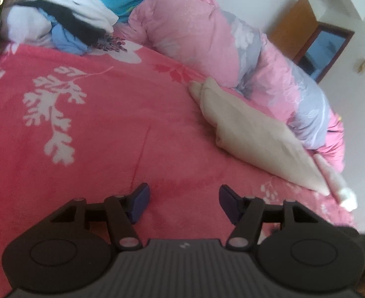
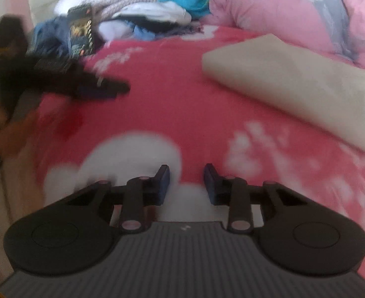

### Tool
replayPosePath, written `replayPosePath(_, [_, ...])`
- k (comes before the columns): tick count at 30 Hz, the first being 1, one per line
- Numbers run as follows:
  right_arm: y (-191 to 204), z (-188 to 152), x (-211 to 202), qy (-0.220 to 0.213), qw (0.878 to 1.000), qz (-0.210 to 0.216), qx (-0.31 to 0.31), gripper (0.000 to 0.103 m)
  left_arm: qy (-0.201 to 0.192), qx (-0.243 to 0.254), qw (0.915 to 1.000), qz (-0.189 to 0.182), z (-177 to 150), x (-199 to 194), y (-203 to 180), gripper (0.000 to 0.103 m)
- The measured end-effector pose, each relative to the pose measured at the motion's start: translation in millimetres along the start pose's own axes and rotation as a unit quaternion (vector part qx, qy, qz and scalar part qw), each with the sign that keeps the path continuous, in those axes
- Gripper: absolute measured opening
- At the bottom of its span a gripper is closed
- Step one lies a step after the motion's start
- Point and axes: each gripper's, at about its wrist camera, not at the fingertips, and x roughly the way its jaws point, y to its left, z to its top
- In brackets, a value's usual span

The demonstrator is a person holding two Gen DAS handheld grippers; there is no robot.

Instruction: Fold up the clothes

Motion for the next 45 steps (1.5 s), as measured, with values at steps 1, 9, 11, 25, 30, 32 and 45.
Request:
replayPosePath(1, [1, -11, -17, 0.016, 1.000, -0.003, 0.012, 0.029, 0.001, 0.001, 1.0000, -0.006, 0, 0, 3, 0.063])
replayPosePath(9, [35, -28, -72, 0.079, 0.996, -0.035, -0.023, 0.026, -0.011, 0.043, 0.9990, -0.002, -5, 2, -2, 0.064])
replayPosePath(11, [40, -1, -57, 0.031, 0.998, -0.023, -0.040, 0.026, -0.014, 0.060, 0.9981, 0.003, -8, 2, -5, 0.064])
replayPosePath(25, [-33, -17, -24, 0.022, 0.998, -0.036, 0.056, 0.014, -0.025, 0.089, 0.9957, -0.008, -12, 3, -5, 0.074])
replayPosePath(30, [-23, -91, -91, 0.068, 0.981, -0.060, 0.172, 0.014, -0.025, 0.107, 0.9939, 0.008, -12, 5, -14, 0.076])
replayPosePath(32, [-14, -114, -92, 0.115, 0.973, -0.088, 0.180, 0.016, -0.025, 0.114, 0.9930, 0.015, -12, 6, -18, 0.076])
replayPosePath(45, [-172, -65, -115, -0.200, 0.856, -0.001, 0.478, 0.058, 0.030, -0.098, 0.9872, -0.122, 31, 87, -46, 0.087])
